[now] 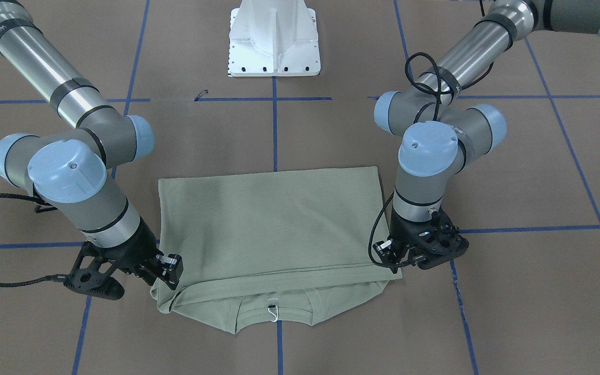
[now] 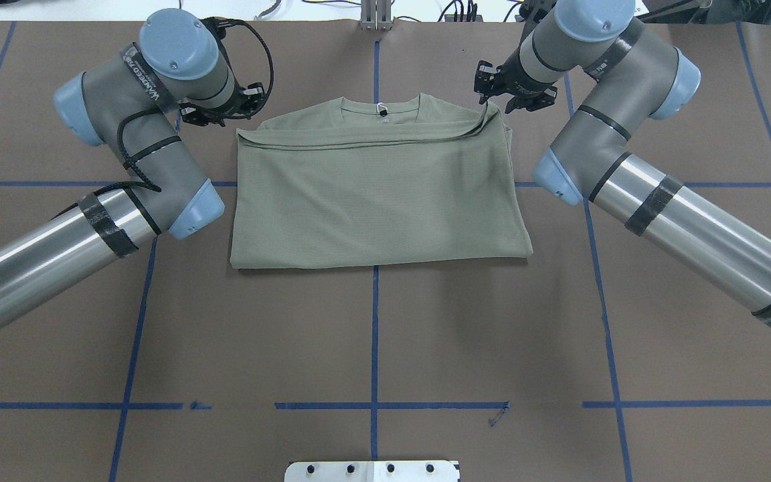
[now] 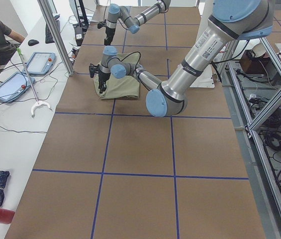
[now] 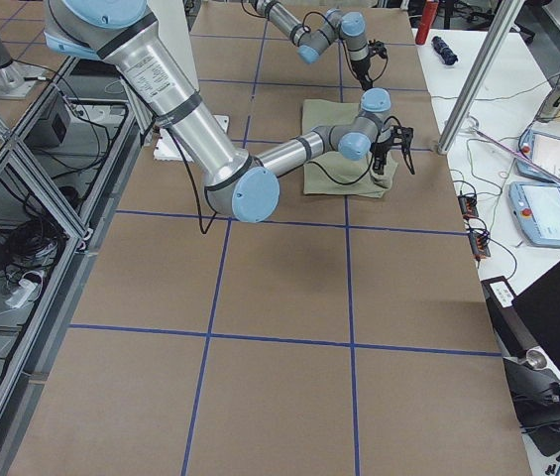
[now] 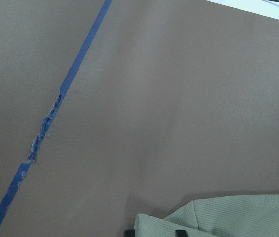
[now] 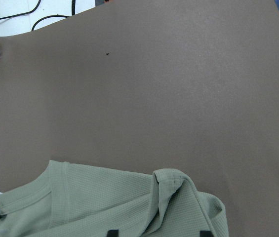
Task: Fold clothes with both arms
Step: 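Lay the hem at the collar and open both grippers, then grasp the folded shirt's side with the right gripper and drag it away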
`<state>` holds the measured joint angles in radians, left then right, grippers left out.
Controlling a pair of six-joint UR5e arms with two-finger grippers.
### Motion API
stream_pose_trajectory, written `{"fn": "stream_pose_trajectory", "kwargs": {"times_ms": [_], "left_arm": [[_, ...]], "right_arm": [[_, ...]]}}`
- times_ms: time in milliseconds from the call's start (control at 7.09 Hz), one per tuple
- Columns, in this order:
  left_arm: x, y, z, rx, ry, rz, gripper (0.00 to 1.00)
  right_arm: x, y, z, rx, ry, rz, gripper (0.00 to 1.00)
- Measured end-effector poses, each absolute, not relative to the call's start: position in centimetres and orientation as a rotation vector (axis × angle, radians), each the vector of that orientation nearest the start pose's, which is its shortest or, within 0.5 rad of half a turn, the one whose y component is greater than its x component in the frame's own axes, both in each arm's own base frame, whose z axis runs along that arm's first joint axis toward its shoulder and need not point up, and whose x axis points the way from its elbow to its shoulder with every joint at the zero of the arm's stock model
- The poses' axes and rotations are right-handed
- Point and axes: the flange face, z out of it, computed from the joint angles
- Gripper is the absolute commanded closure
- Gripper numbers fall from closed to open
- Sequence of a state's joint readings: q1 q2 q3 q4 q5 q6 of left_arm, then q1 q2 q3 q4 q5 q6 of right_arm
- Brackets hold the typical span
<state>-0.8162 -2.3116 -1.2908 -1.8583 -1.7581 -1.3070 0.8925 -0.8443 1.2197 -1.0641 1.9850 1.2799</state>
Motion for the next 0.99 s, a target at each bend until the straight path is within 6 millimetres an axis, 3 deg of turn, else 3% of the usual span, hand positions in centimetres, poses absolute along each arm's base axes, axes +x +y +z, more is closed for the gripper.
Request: {"fn": "stream_pose_trajectory", "kwargs": {"times_ms": [282, 423, 705, 987], "left_arm": [[44.5, -64.2, 29.9, 0.240, 0.749, -0.448, 0.00], [44.1, -63.7, 28.8, 0.246, 0.763, -0.444, 0.00], [43.2, -62.4, 26.3, 0.247, 0.777, -0.441, 0.00], [43.2, -60.6, 24.1, 0.238, 0.783, -0.432, 0.00]], "right_arm": [[-41.5, -66.3, 31.6, 0.178, -0.949, 0.343, 0.00], [-41.3, -64.8, 31.6, 0.182, -0.964, 0.324, 0.00], [-41.5, -58.1, 33.6, 0.166, -0.991, 0.264, 0.00], [-41.1, -52.0, 37.4, 0.122, -0.980, 0.224, 0.00]]}}
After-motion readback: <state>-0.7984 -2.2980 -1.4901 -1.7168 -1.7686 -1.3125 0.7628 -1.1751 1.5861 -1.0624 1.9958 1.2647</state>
